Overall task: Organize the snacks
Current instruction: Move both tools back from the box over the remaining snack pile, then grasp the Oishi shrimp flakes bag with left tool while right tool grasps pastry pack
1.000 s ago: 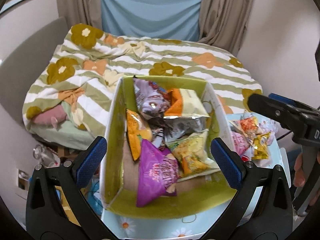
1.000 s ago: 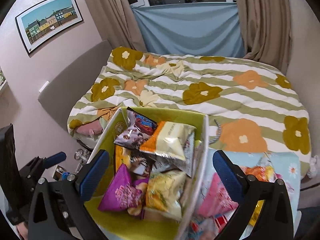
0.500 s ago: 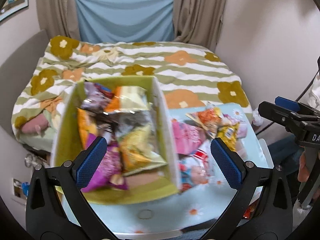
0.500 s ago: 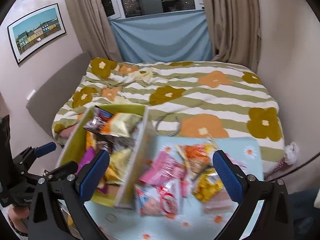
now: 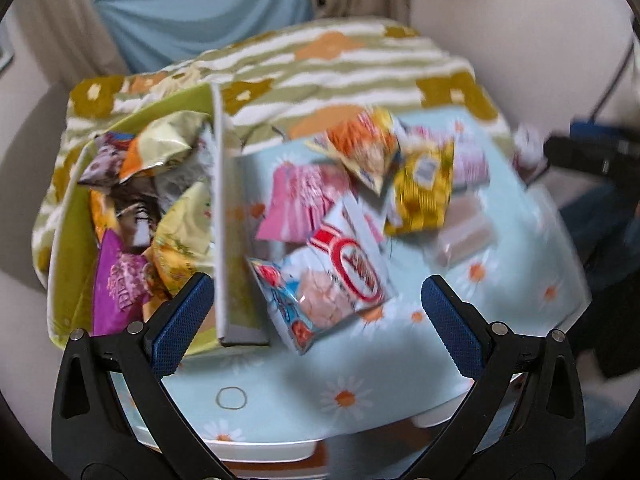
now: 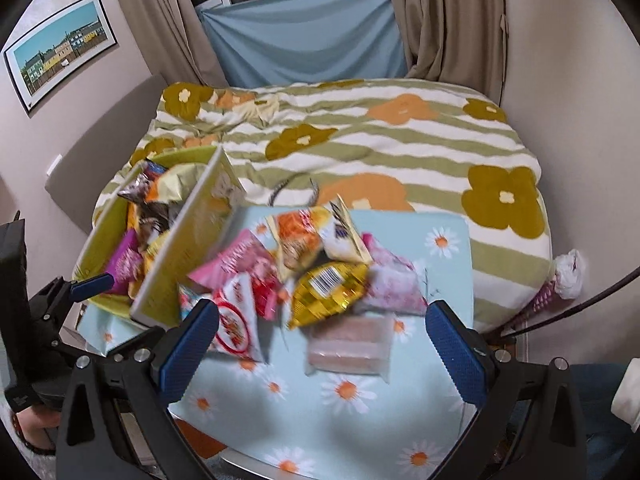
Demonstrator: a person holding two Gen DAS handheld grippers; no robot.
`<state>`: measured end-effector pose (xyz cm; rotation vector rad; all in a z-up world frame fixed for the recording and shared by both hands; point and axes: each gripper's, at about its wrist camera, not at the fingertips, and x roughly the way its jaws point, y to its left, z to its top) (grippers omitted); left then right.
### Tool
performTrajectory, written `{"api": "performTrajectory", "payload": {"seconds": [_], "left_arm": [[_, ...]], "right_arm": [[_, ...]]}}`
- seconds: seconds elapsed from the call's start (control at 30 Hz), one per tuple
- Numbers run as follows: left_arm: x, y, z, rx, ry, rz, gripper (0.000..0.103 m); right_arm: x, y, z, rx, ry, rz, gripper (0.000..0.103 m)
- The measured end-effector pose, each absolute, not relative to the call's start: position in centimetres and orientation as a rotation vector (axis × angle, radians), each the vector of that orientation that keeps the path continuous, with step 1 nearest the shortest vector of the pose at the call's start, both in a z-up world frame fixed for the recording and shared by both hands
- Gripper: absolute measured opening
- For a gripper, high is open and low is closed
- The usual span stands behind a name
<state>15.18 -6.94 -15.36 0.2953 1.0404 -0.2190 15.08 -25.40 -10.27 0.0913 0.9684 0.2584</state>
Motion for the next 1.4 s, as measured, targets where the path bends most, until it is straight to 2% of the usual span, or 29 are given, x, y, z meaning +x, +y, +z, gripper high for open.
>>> {"api": "performTrajectory", "payload": {"seconds": [0.37, 0.7, 0.77, 0.93, 1.0, 1.4], "left_arm": [[16.7, -10.8, -23.4, 0.736, 1.148, -0.272, 0.103], [18.9, -11.5, -26.1, 0.822, 1.243, -0.347, 0.103], [19.3, -12.0, -26.3, 0.828, 1.249, -0.351, 0.098], [19.7, -12.5, -27.1, 0.82, 1.263, -0.364, 0.096], [20.2, -12.5, -27.3, 0.799, 1.275, -0.378, 0.09], [19.6, -11.4, -27.1, 0.79, 1.269, -0.403, 0.072]], "right_arm": [[15.8, -26.6, -16.1, 0.133, 1.074, 0.25, 0.103], [16.6, -25.5, -19.9, 0.199, 1.104, 0.218, 0.103], [16.6, -25.1, -20.7, 0.181, 1.107, 0.216, 0.103], [16.6, -24.6, -22.2, 0.156, 1.108, 0.205, 0.103], [16.6, -24.5, -22.7, 0.153, 1.108, 0.209, 0.103], [16.7, -24.5, -24.6, 0.135, 1.095, 0.215, 0.103]]}}
